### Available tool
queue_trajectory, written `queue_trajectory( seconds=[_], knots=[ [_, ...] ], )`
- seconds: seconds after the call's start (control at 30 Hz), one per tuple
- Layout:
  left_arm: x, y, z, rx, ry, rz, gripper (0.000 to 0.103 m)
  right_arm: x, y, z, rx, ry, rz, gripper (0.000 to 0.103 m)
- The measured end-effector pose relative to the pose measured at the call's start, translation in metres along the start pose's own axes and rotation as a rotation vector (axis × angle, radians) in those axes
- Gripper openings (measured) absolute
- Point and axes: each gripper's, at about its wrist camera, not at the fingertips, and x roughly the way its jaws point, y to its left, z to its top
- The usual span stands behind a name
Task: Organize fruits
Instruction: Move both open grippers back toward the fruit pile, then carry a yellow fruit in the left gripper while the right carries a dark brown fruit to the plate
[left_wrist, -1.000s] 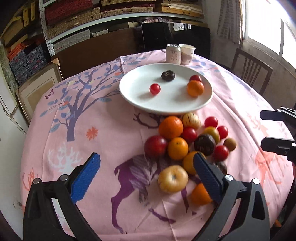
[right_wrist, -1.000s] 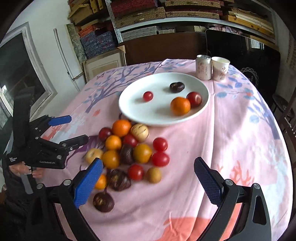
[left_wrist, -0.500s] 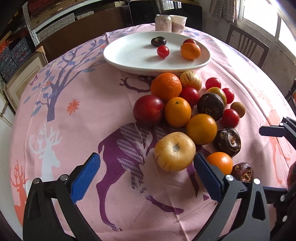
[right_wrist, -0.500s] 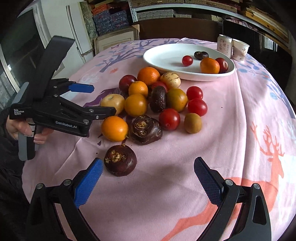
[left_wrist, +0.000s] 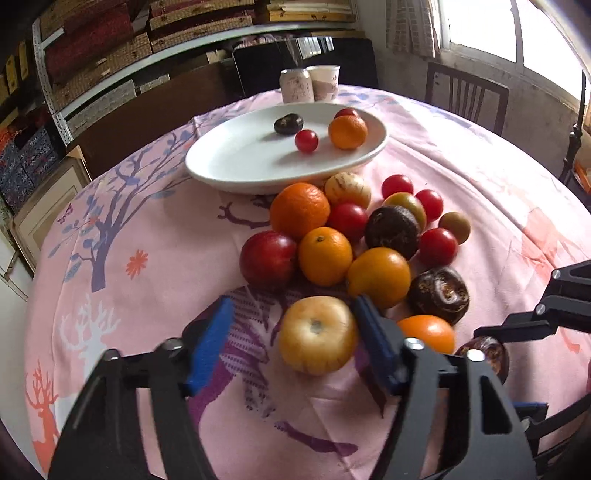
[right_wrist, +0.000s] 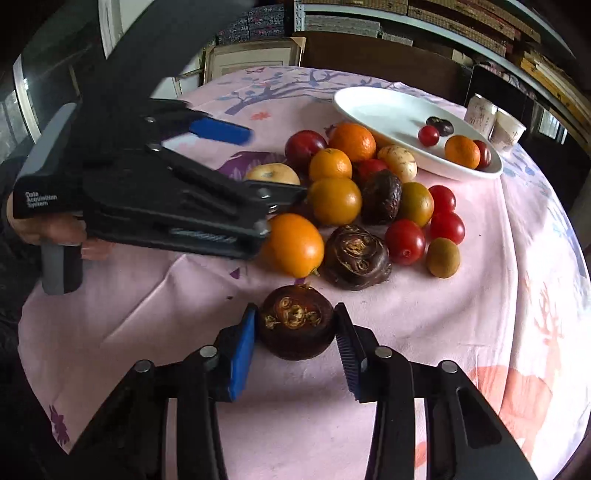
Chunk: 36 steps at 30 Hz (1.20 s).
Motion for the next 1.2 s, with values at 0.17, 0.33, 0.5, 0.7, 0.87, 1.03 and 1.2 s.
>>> queue_trajectory(
  seconds=[0.17,0.33,0.5,0.7,0.87,1.03,1.2],
  knots=[
    [-0.005,-0.031,-0.002,0.174,-0.052,0.139,0.038,-0.011,-0.015,-0.011,0.076,-0.026,0.082,0.042],
    [-0.002,-0.022,-0.002,0.135,-0.017,0.133,0.038,-0.024,-0.024,-0.018,0.109,-0.044,0.013,0.042],
    [-0.007,-0.036,-0.007,0.235,-0.048,0.212,0.038,-0.038,-0.038,-0.028,0.143,-0.053,-0.028,0.042],
    [-0.007,-0.037,-0.008,0.229,-0.044,0.194,0.038,-0.044,-0.064,-0.043,0.240,-0.069,-0.060,0.042],
    [-0.008,-0.038,-0.009,0.245,-0.032,0.188,0.038,-0.045,-0.069,-0.041,0.235,-0.063,-0.074,0.042],
    [-0.029,-0.038,-0.003,0.196,-0.063,0.078,0.038,-0.060,-0.072,-0.028,0.195,-0.084,-0.114,0.042],
    [-0.050,-0.036,0.003,0.176,-0.111,0.048,0.038,-0.076,-0.079,-0.016,0.181,-0.137,-0.140,0.042]
  ],
)
